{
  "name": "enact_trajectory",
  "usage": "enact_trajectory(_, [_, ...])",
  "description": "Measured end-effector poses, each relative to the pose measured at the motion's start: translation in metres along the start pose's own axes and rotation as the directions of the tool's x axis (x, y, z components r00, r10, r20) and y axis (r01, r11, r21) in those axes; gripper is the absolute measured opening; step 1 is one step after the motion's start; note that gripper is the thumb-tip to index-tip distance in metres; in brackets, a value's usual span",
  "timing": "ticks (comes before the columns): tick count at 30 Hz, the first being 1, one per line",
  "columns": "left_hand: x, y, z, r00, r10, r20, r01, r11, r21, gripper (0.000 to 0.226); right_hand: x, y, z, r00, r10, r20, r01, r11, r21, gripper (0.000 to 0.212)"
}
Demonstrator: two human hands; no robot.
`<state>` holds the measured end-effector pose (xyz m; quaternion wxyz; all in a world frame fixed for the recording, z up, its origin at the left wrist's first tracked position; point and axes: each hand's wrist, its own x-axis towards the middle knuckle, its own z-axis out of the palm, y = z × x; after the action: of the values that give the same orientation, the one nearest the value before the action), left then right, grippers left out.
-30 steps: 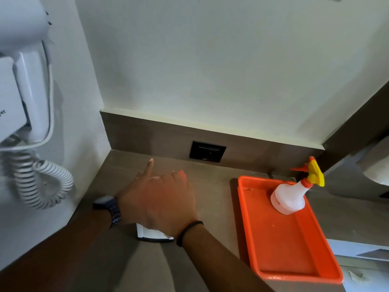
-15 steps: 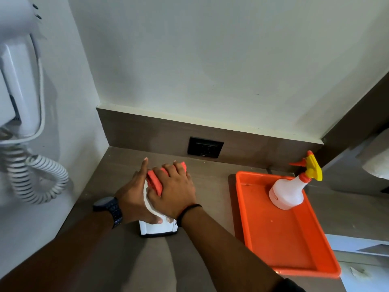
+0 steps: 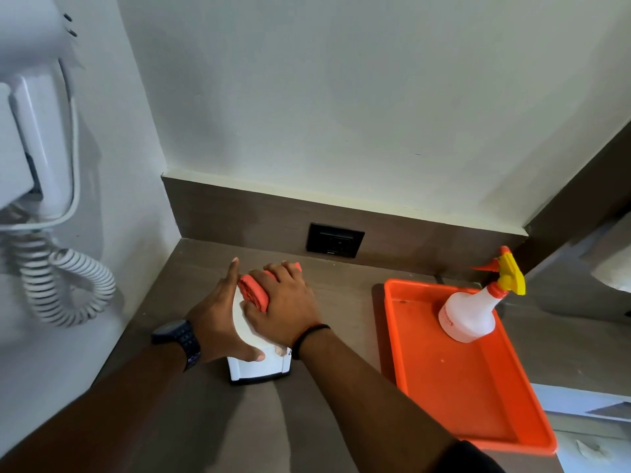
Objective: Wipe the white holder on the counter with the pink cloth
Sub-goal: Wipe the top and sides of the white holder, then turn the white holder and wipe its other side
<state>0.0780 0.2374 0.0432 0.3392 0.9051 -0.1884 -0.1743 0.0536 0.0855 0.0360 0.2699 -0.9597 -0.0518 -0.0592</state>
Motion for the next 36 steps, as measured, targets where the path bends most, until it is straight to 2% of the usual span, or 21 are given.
enact_trajectory(5, [-0.002, 0.005, 0.002, 1.0, 0.022, 0.004, -0.022, 1.0, 0.015, 0.16, -0.015, 0.02, -0.001, 0.991, -0.134, -0.021, 0.134, 0.991, 0.026, 0.045])
enact_trajectory(7, [-0.006, 0.013, 0.008, 0.995, -0.057, -0.078, 0.059, 0.998, 0.027, 0.154, -0.021, 0.026, 0.0, 0.998, 0.002, -0.056, 0.007, 0.988, 0.155, 0.041])
enact_trajectory(8, [-0.008, 0.018, 0.017, 0.974, -0.118, -0.196, 0.125, 0.992, 0.025, 0.149, -0.023, 0.025, -0.003, 0.983, 0.163, -0.09, -0.126, 0.937, 0.325, 0.036])
enact_trajectory(9, [-0.01, 0.026, 0.029, 0.925, -0.174, -0.338, 0.186, 0.983, 0.003, 0.143, -0.024, 0.023, -0.007, 0.916, 0.382, -0.118, -0.259, 0.792, 0.553, 0.029])
enact_trajectory(10, [-0.014, 0.035, 0.042, 0.857, -0.232, -0.461, 0.242, 0.97, -0.039, 0.137, -0.024, 0.024, -0.011, 0.803, 0.591, -0.076, -0.335, 0.554, 0.762, 0.02])
enact_trajectory(11, [-0.017, 0.046, 0.053, 0.789, -0.297, -0.538, 0.29, 0.952, -0.099, 0.131, -0.024, 0.027, -0.017, 0.671, 0.741, -0.032, -0.318, 0.327, 0.89, 0.015])
enact_trajectory(12, [-0.018, 0.055, 0.059, 0.744, -0.371, -0.556, 0.344, 0.926, -0.157, 0.128, -0.024, 0.034, -0.022, 0.573, 0.819, -0.041, -0.269, 0.234, 0.934, 0.017])
enact_trajectory(14, [-0.013, 0.065, 0.06, 0.743, -0.421, -0.52, 0.411, 0.901, -0.142, 0.13, -0.03, 0.055, -0.026, 0.488, 0.869, -0.077, -0.253, 0.225, 0.941, 0.012])
enact_trajectory(16, [0.001, 0.048, 0.04, 0.841, -0.196, -0.504, 0.273, 0.958, 0.084, 0.141, -0.033, 0.062, -0.028, 0.493, 0.866, -0.086, -0.254, 0.237, 0.938, 0.018])
enact_trajectory(17, [0.009, 0.039, 0.027, 0.922, -0.054, -0.383, 0.155, 0.958, 0.239, 0.146, -0.034, 0.065, -0.028, 0.499, 0.862, -0.09, -0.239, 0.237, 0.942, 0.019])
enact_trajectory(18, [0.017, 0.032, 0.014, 0.986, 0.041, -0.161, 0.021, 0.93, 0.367, 0.148, -0.035, 0.07, -0.026, 0.501, 0.86, -0.097, -0.23, 0.24, 0.943, 0.017])
enact_trajectory(20, [0.03, 0.026, -0.01, 0.967, 0.029, 0.254, -0.156, 0.855, 0.495, 0.144, -0.038, 0.075, -0.027, 0.507, 0.854, -0.121, -0.203, 0.255, 0.945, 0.014])
enact_trajectory(22, [0.036, 0.025, -0.018, 0.936, -0.023, 0.352, -0.176, 0.835, 0.522, 0.134, -0.043, 0.079, -0.026, 0.513, 0.85, -0.121, -0.179, 0.244, 0.953, 0.018])
enact_trajectory(25, [0.039, 0.03, -0.007, 0.977, -0.029, 0.212, -0.084, 0.86, 0.503, 0.127, -0.05, 0.082, -0.028, 0.553, 0.822, -0.136, -0.145, 0.256, 0.956, 0.022])
enact_trajectory(27, [0.038, 0.03, 0.015, 0.985, -0.169, -0.045, 0.174, 0.917, 0.359, 0.13, -0.053, 0.082, -0.031, 0.578, 0.803, -0.142, -0.119, 0.256, 0.959, 0.022])
enact_trajectory(28, [0.037, 0.031, 0.024, 0.94, -0.298, -0.164, 0.329, 0.919, 0.216, 0.135, -0.055, 0.083, -0.033, 0.581, 0.801, -0.143, -0.113, 0.254, 0.96, 0.022])
enact_trajectory(30, [0.031, 0.033, 0.033, 0.841, -0.485, -0.24, 0.502, 0.865, 0.014, 0.148, -0.058, 0.081, -0.036, 0.586, 0.798, -0.142, -0.107, 0.249, 0.962, 0.026])
enact_trajectory(32, [0.023, 0.037, 0.032, 0.829, -0.492, -0.267, 0.519, 0.854, 0.036, 0.153, -0.063, 0.075, -0.04, 0.596, 0.793, -0.131, -0.1, 0.234, 0.967, 0.029])
enact_trajectory(33, [0.019, 0.039, 0.028, 0.852, -0.427, -0.304, 0.471, 0.878, 0.088, 0.155, -0.067, 0.072, -0.041, 0.601, 0.791, -0.117, -0.1, 0.22, 0.97, 0.029])
enact_trajectory(35, [0.017, 0.036, 0.017, 0.936, -0.192, -0.294, 0.275, 0.922, 0.273, 0.164, -0.074, 0.063, -0.04, 0.627, 0.777, -0.061, -0.107, 0.163, 0.981, 0.023])
enact_trajectory(36, [0.017, 0.035, 0.011, 0.977, -0.083, -0.195, 0.156, 0.906, 0.394, 0.169, -0.078, 0.058, -0.037, 0.641, 0.767, -0.03, -0.113, 0.133, 0.985, 0.018])
